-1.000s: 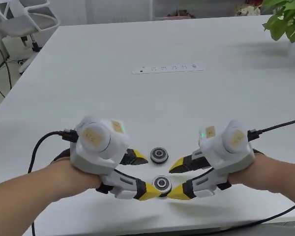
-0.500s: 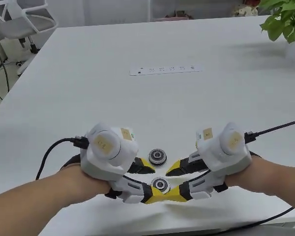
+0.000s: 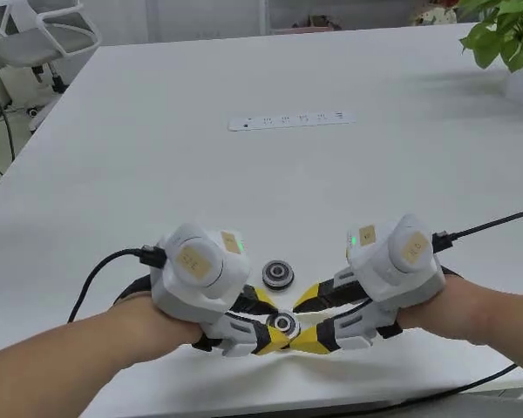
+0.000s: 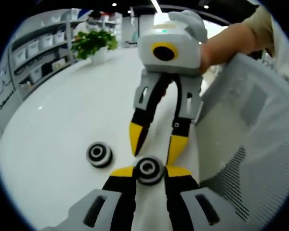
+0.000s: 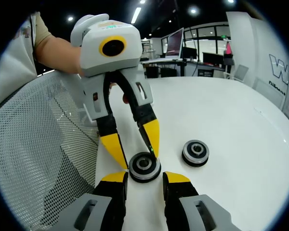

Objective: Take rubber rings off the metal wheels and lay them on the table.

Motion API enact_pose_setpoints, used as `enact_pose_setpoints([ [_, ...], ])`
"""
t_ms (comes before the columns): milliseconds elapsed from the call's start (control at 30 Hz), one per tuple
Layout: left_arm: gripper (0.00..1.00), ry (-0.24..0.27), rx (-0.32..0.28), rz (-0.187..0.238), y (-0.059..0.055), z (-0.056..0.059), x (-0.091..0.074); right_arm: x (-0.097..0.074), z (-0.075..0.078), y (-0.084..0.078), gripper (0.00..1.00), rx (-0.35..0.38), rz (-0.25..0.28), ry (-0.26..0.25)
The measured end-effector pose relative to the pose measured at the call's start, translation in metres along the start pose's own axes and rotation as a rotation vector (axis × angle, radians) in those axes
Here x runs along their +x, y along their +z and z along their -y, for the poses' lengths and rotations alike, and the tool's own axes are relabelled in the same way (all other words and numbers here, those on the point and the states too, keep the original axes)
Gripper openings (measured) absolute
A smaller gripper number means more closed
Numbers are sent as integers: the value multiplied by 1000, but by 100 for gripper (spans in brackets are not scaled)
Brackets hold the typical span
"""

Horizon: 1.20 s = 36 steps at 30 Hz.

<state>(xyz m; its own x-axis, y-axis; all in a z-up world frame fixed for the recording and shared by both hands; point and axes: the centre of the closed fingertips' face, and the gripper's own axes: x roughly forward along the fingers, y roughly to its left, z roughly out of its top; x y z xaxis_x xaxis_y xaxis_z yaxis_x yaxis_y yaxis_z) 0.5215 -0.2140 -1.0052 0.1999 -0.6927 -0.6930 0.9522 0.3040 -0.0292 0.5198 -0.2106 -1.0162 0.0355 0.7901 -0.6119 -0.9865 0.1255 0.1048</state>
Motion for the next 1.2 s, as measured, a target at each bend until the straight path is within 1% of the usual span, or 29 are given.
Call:
enact_pose_setpoints([
  [100,19,10,12,2,0,-1,0,0,0,0,27,2,0,1],
  [167,18,13,39,1,0,-1,0,0,-1,0,27,0,1,1],
  [200,17,7,36,2,0,1,0,0,-1,0,27,0,1,1],
  [267,17,12,38,4,-1,0,1,0,-1,0,27,1,3,2],
  [367,14,30,40,6,0,-2,1,1,0,0,27,2,2,2],
  [633,14,40,50,17,-1,-3,0,3,-2,3,27,-5,8,7],
  [833,14,48,57,16,-1,-3,0,6,-2,5,28,-11,12,5],
  [900,14,49,57,16,-1,-3,0,7,-1,6,30,-19,11,-1],
  [1000,14,52,55,18,-1,-3,0,9,-1,7,32,-5,15,1],
  [1200,13,58,52,22,-1,-4,0,11,-2,7,29,-9,16,-1],
])
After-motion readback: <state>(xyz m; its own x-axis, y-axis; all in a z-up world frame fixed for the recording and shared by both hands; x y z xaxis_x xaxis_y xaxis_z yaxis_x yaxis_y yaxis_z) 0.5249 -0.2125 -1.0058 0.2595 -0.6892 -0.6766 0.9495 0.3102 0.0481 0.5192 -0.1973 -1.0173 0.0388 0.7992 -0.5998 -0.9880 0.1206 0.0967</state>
